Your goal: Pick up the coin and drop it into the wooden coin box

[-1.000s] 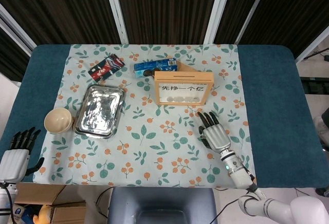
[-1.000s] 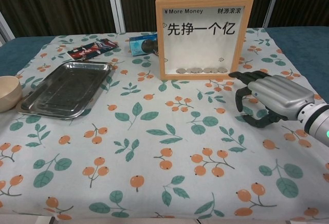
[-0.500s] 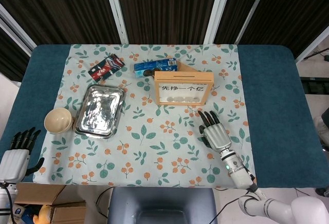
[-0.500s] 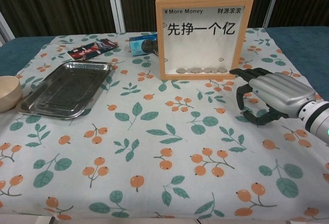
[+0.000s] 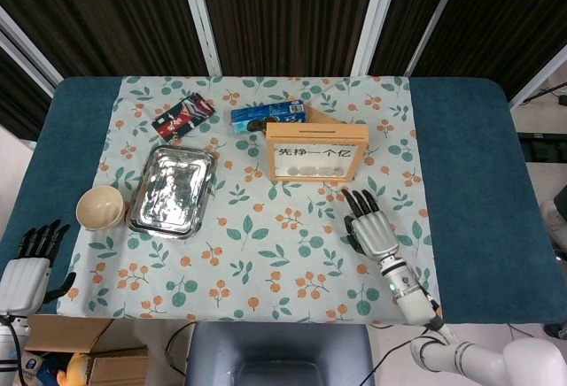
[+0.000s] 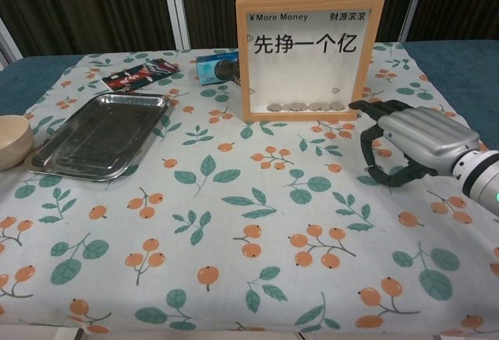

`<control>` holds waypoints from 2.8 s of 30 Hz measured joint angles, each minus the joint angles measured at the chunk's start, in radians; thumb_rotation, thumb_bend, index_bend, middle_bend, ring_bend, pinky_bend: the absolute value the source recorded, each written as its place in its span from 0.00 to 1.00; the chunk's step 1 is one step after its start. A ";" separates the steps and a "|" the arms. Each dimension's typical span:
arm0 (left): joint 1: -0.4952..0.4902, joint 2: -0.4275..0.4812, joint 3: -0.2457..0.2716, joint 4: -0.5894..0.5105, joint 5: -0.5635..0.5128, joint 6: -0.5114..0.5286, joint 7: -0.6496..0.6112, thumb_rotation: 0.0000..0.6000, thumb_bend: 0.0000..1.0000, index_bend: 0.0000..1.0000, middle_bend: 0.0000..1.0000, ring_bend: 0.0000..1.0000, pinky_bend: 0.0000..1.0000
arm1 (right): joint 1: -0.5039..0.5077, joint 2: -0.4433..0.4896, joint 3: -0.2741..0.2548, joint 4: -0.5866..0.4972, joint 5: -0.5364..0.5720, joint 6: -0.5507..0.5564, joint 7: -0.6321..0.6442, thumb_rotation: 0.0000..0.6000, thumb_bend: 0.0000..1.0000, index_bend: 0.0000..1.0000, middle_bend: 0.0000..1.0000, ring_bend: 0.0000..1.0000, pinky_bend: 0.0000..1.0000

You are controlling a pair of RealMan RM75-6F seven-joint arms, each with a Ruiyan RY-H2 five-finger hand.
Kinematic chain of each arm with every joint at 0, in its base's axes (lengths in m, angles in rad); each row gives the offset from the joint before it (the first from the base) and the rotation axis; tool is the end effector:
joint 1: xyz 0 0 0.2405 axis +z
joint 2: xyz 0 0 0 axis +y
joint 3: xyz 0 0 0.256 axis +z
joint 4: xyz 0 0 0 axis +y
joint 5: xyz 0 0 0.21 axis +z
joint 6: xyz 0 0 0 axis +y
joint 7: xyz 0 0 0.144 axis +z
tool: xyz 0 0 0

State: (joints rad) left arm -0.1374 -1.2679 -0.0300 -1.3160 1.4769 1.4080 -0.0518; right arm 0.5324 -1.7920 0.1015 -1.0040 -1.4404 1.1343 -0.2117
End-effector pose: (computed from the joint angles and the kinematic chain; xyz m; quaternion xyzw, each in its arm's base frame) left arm -0.3540 0.1984 0.1301 -0.6229 -0.3771 -0.3438 0.5930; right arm -0.2341 -0.3131 -0.0509 0.7368 -0.3014 0.3575 0.4883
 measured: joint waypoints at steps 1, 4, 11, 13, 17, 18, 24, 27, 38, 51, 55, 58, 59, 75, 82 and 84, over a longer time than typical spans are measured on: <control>0.001 0.001 0.000 0.000 0.000 0.001 0.000 1.00 0.31 0.00 0.00 0.00 0.00 | 0.000 0.004 0.003 -0.007 0.000 0.003 0.002 1.00 0.55 0.76 0.08 0.00 0.00; 0.003 0.003 -0.001 -0.001 -0.001 0.005 -0.002 1.00 0.31 0.00 0.00 0.00 0.00 | 0.003 0.026 0.018 -0.043 0.002 0.014 0.013 1.00 0.55 0.76 0.09 0.00 0.00; 0.008 0.006 -0.004 0.000 -0.003 0.014 -0.013 1.00 0.31 0.00 0.00 0.00 0.00 | 0.012 0.151 0.077 -0.252 0.007 0.041 0.043 1.00 0.55 0.76 0.09 0.00 0.00; 0.009 0.006 -0.004 0.001 -0.003 0.014 -0.017 1.00 0.31 0.00 0.00 0.00 0.00 | 0.014 0.211 0.104 -0.342 0.002 0.061 0.041 1.00 0.55 0.76 0.10 0.00 0.00; 0.005 0.005 -0.003 0.002 0.002 0.011 -0.021 1.00 0.31 0.00 0.00 0.00 0.00 | 0.022 0.328 0.168 -0.499 -0.003 0.102 0.019 1.00 0.55 0.76 0.10 0.00 0.00; 0.004 0.005 -0.003 0.002 0.004 0.011 -0.021 1.00 0.31 0.00 0.00 0.00 0.00 | 0.027 0.361 0.194 -0.537 0.001 0.109 0.006 1.00 0.55 0.76 0.10 0.00 0.00; -0.001 0.002 0.000 0.001 0.014 0.009 -0.017 1.00 0.31 0.00 0.00 0.00 0.00 | 0.094 0.429 0.317 -0.603 0.111 0.075 -0.085 1.00 0.55 0.79 0.10 0.00 0.00; -0.002 0.004 -0.001 -0.001 0.012 0.006 -0.017 1.00 0.31 0.00 0.00 0.00 0.00 | 0.151 0.438 0.351 -0.589 0.190 0.021 -0.150 1.00 0.55 0.79 0.11 0.00 0.00; -0.001 0.015 -0.004 -0.005 -0.002 -0.001 -0.029 1.00 0.31 0.00 0.00 0.00 0.00 | 0.381 0.391 0.394 -0.411 0.450 -0.171 -0.346 1.00 0.55 0.79 0.11 0.00 0.00; -0.003 0.009 -0.005 0.017 -0.014 -0.020 -0.044 1.00 0.31 0.00 0.00 0.00 0.00 | 0.505 0.387 0.381 -0.400 0.829 -0.262 -0.471 1.00 0.58 0.80 0.12 0.00 0.00; -0.004 0.006 -0.006 0.023 -0.015 -0.022 -0.050 1.00 0.32 0.00 0.00 0.00 0.00 | 0.536 0.393 0.377 -0.405 0.934 -0.275 -0.479 1.00 0.58 0.80 0.12 0.00 0.00; -0.005 0.005 -0.004 0.028 -0.017 -0.027 -0.052 1.00 0.31 0.00 0.00 0.00 0.00 | 0.566 0.400 0.368 -0.405 0.999 -0.282 -0.481 1.00 0.58 0.80 0.12 0.00 0.00; -0.004 0.004 -0.004 0.030 -0.018 -0.029 -0.053 1.00 0.31 0.00 0.00 0.00 0.00 | 0.574 0.403 0.363 -0.405 1.012 -0.284 -0.481 1.00 0.58 0.80 0.12 0.00 0.00; -0.007 0.000 -0.006 0.041 -0.025 -0.040 -0.059 1.00 0.31 0.00 0.00 0.00 0.00 | 0.620 0.426 0.305 -0.396 1.038 -0.300 -0.417 1.00 0.58 0.30 0.12 0.00 0.00; -0.009 0.001 -0.007 0.039 -0.026 -0.041 -0.055 1.00 0.31 0.00 0.00 0.00 0.00 | 0.616 0.445 0.299 -0.403 1.032 -0.317 -0.378 1.00 0.58 0.00 0.12 0.00 0.00; -0.008 0.002 -0.008 0.037 -0.025 -0.038 -0.054 1.00 0.31 0.00 0.00 0.00 0.00 | 0.604 0.459 0.301 -0.420 1.007 -0.310 -0.354 1.00 0.58 0.00 0.12 0.00 0.00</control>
State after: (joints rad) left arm -0.1456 -1.2658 -0.0375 -1.2791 1.4516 1.3701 -0.1060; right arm 1.1367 -1.3329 0.4021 -1.4244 -0.4333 0.8239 -0.5654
